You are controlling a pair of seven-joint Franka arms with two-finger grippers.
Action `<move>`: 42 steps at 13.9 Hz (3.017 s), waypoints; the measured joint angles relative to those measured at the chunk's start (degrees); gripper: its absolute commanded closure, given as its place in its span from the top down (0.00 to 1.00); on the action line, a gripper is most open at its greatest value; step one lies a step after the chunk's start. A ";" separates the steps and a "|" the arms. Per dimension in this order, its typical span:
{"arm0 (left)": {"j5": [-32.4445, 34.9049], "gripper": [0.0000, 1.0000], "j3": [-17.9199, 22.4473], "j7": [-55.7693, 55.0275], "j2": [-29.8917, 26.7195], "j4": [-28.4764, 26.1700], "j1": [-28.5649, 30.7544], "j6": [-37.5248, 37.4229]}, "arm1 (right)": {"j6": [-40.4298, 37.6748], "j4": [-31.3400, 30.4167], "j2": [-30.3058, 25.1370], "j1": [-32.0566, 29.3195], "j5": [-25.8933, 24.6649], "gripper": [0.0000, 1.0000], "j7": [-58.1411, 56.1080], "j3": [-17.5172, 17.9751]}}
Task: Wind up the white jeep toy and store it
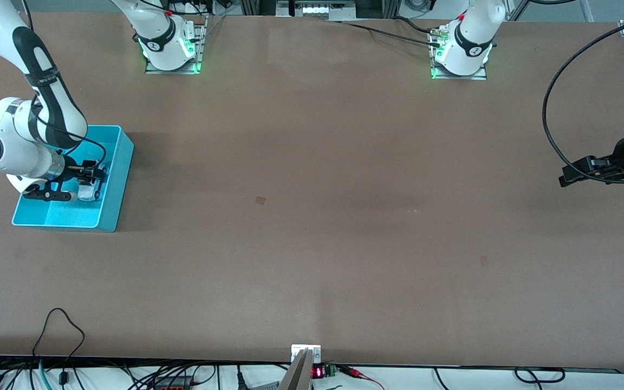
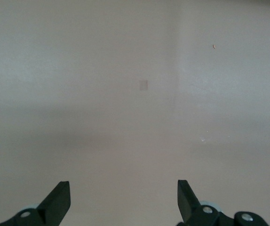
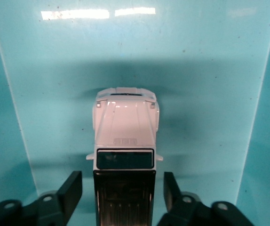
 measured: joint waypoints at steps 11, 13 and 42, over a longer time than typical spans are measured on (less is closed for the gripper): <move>0.00 1.00 -0.49 0.00 -0.02 0.06 -0.03 0.16 | -32.18 18.68 -14.75 1.26 5.75 1.00 -0.13 2.74; 0.00 1.00 -0.53 0.00 -0.03 0.07 -0.04 0.17 | -41.60 24.42 -15.61 1.98 7.26 1.00 -0.52 2.76; 0.00 1.00 -1.24 0.01 -0.76 0.10 -0.01 0.53 | -52.38 35.42 -15.75 19.66 11.05 1.00 0.58 -5.16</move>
